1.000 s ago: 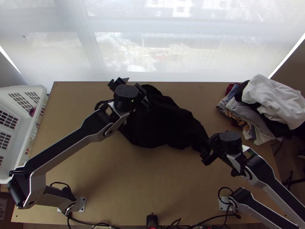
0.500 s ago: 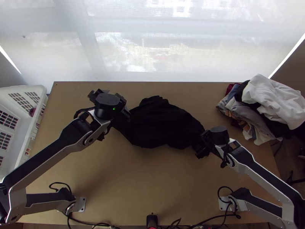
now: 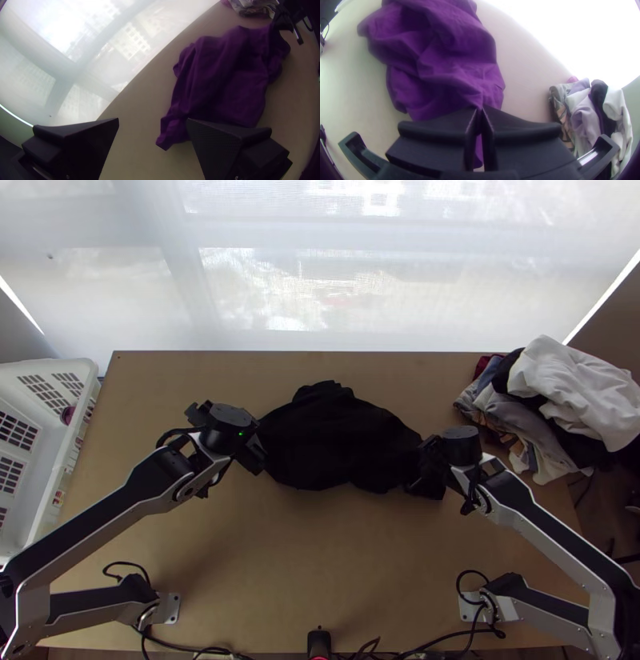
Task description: Fold the t-shirt
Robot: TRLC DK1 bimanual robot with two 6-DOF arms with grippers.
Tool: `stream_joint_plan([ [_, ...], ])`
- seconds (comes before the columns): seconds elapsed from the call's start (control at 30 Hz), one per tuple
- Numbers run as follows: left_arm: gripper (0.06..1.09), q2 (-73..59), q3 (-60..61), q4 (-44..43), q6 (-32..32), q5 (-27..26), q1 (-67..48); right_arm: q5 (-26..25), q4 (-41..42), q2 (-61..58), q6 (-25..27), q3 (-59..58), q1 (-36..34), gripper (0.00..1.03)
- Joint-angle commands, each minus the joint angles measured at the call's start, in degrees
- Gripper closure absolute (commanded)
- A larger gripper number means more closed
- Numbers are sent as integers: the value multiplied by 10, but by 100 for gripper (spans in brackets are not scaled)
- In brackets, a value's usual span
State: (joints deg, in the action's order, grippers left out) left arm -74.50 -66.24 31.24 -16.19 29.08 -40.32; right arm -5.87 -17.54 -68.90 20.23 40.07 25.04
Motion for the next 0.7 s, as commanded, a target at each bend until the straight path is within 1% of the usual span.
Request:
stream_joint_plan([
  [0.0,10,-12,47,56,42,-63,-5,16,-77,32,24,94,-7,100],
  [0.2,10,-58,68,47,68,-75,-23,17,-121,47,41,154,-12,100],
  [0.43,10,-137,68,-35,74,-75,-41,17,-150,61,41,173,-6,100],
  [0.67,10,-202,59,-89,86,-75,-53,17,-173,64,51,181,-6,100],
])
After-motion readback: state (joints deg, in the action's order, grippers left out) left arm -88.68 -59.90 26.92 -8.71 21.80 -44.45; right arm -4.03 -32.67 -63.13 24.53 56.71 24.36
